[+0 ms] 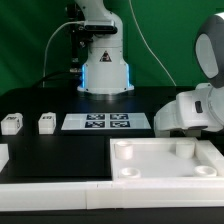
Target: Assemble one leg
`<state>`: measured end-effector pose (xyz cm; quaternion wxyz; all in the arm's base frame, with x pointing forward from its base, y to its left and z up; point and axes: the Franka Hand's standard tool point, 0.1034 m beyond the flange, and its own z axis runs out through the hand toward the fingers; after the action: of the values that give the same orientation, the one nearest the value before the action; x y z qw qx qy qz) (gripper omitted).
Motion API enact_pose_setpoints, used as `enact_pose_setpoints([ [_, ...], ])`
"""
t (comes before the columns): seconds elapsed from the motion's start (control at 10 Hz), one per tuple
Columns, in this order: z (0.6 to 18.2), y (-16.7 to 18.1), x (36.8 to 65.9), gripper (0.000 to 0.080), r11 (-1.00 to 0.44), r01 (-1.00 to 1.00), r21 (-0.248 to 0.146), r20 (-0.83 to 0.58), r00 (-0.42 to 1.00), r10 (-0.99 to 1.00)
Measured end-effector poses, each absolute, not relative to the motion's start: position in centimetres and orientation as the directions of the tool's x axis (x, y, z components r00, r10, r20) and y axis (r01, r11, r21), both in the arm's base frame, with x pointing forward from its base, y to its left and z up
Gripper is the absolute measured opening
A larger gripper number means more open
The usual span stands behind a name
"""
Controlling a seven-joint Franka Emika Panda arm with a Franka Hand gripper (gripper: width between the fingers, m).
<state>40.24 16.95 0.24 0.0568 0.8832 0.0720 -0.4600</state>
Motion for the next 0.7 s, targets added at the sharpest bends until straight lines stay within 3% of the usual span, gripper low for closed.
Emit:
enact_pose_setpoints([
  [0.1, 0.19, 16.95, 40.09, 0.0649, -0.983, 0.180, 0.036, -0.822, 0.565, 0.074],
  [0.3, 0.18, 16.95, 40.04, 0.0427, -0.983, 0.177, 0.041, -0.822, 0.566, 0.067],
  [0.4, 0.19, 16.94, 40.05, 0.0427, -0.983, 0.177, 0.040, -0.822, 0.565, 0.068],
  [0.5, 0.19, 16.92, 40.06, 0.0291, -0.983, 0.177, 0.039, -0.822, 0.565, 0.069],
  [0.7, 0.21, 17.02, 40.13, 0.0291, -0.983, 0.178, 0.039, -0.821, 0.567, 0.070],
])
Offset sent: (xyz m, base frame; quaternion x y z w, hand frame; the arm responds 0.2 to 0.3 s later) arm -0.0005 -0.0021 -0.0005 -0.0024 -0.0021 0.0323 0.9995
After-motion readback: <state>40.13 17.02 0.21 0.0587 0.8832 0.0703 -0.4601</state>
